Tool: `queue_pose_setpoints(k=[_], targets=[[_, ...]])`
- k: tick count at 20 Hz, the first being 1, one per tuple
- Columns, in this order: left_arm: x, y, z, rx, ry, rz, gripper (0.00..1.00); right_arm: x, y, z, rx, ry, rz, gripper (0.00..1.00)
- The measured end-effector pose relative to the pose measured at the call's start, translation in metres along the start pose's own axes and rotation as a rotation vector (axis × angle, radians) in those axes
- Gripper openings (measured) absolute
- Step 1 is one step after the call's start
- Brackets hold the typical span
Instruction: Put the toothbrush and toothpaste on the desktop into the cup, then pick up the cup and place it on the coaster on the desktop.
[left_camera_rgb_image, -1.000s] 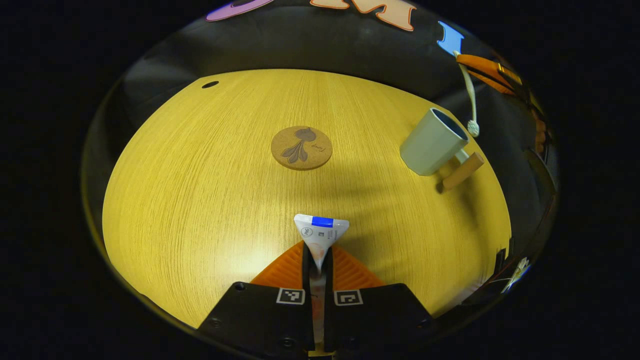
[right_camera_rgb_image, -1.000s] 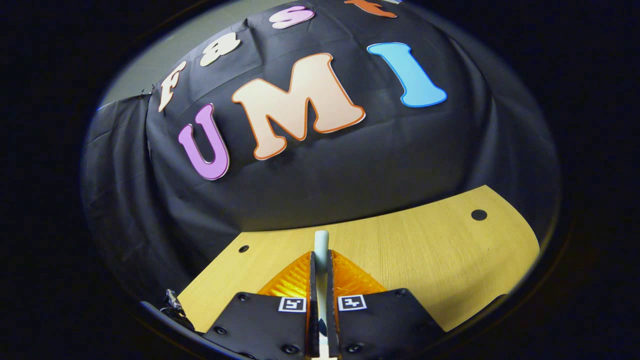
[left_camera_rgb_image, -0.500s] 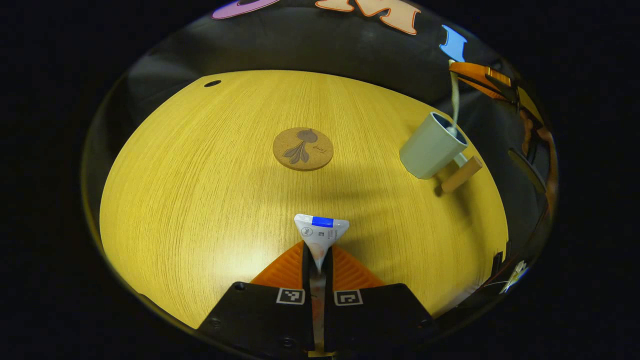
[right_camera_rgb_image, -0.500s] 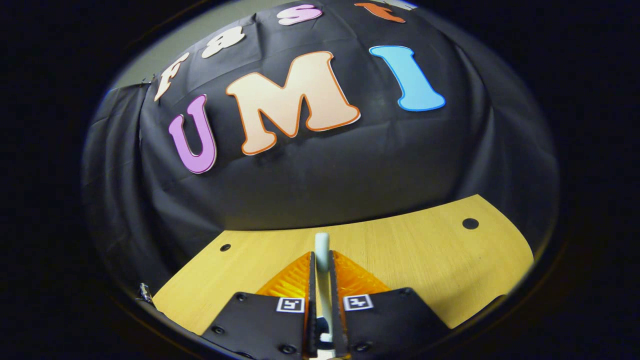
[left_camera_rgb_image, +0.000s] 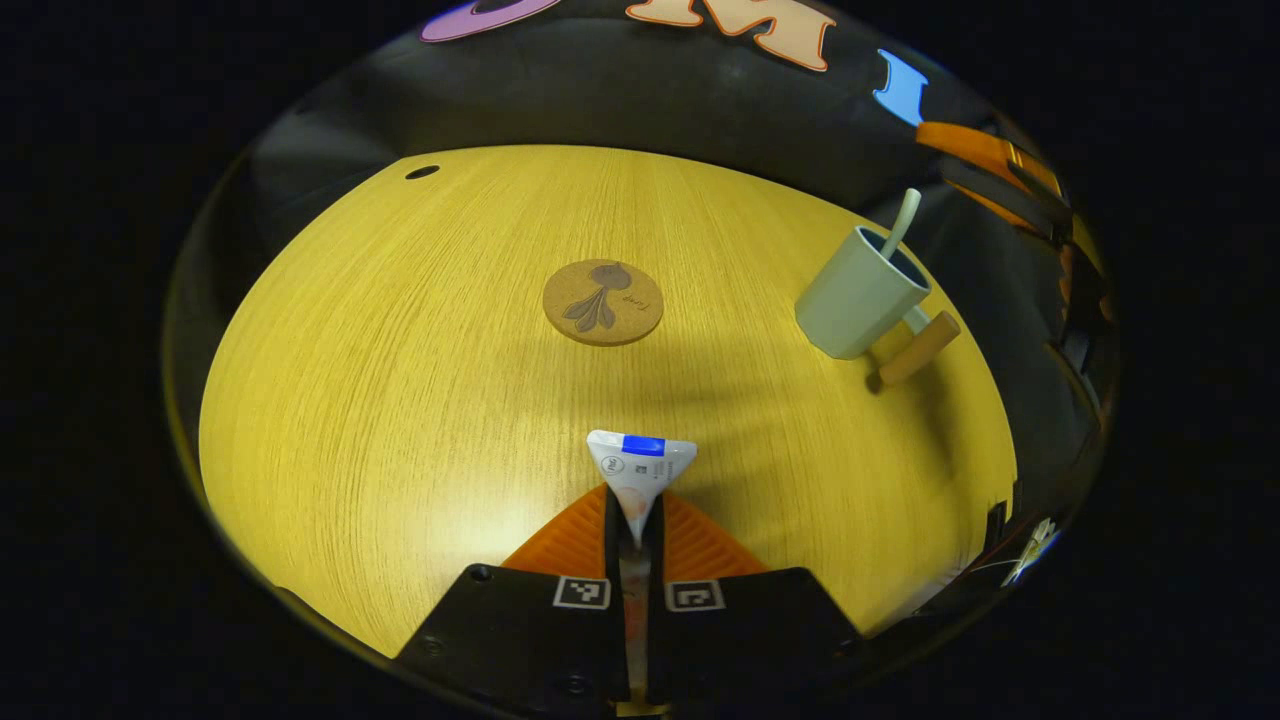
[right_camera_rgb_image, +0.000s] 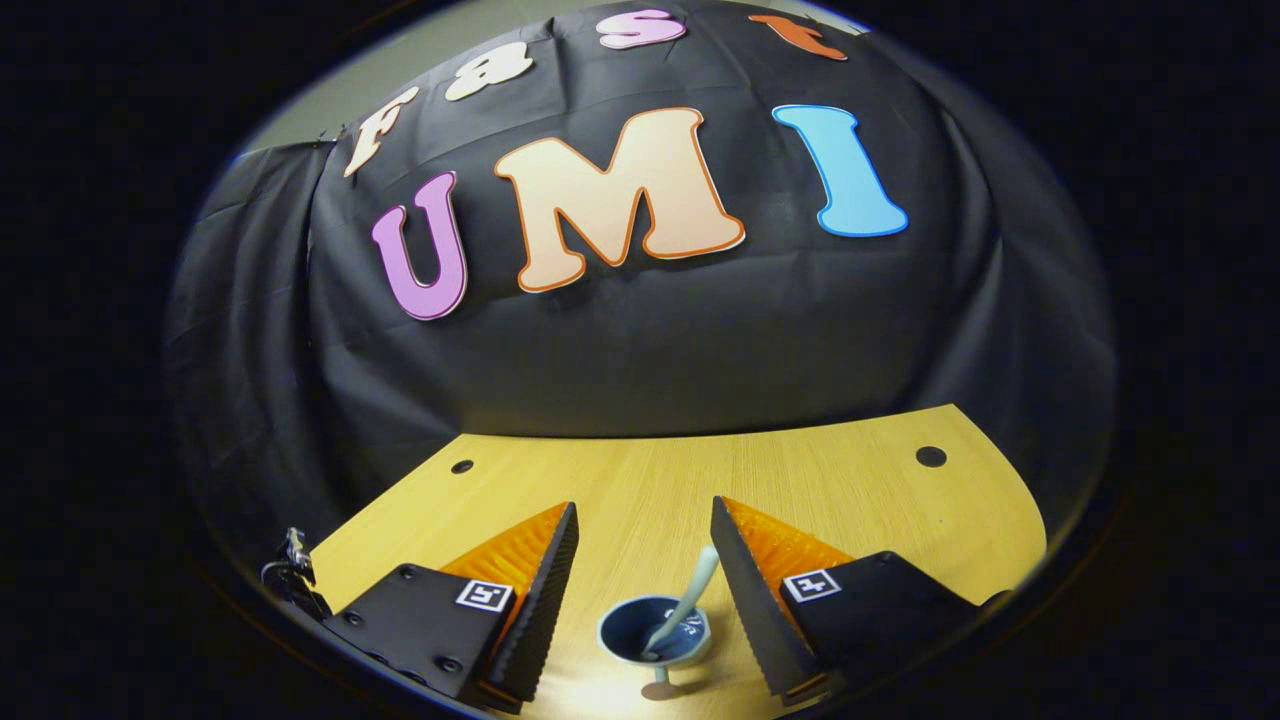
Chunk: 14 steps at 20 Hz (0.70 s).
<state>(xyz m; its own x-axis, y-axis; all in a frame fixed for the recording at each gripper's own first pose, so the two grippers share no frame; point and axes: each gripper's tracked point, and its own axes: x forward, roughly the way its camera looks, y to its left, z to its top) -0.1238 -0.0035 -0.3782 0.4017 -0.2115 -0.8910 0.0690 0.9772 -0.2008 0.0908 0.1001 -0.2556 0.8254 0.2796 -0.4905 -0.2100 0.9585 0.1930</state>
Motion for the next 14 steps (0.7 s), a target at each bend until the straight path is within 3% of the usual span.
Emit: queue_pose_setpoints(k=[1, 3, 4, 5, 8, 14], targets=[[-0.001, -0.001, -0.001, -0.005, 0.001, -0.006, 0.05, -0.006, -0.004, -0.003, -0.006, 0.005, -0.002, 0.83], [-0.003, -0.003, 0.001, 0.003, -0.003, -0.033, 0.02, -0.018, -0.011, -0.008, -0.012, 0.013, -0.007, 0.85], [-0.006, -0.003, 0.007, 0.014, -0.033, -0.042, 0.02, -0.023, -0.015, -0.010, -0.013, 0.018, -0.011, 0.79], [-0.010, -0.005, 0.013, 0.031, -0.061, -0.049, 0.02, -0.026, -0.018, -0.012, -0.010, 0.023, -0.012, 0.85], [-0.023, -0.013, 0.034, 0.060, -0.142, -0.054, 0.02, -0.035, -0.029, -0.021, 0.007, 0.037, -0.022, 0.85], [-0.046, -0.057, 0.091, 0.039, -0.322, -0.159, 0.02, -0.050, -0.050, -0.033, 0.007, 0.070, -0.035, 0.85]])
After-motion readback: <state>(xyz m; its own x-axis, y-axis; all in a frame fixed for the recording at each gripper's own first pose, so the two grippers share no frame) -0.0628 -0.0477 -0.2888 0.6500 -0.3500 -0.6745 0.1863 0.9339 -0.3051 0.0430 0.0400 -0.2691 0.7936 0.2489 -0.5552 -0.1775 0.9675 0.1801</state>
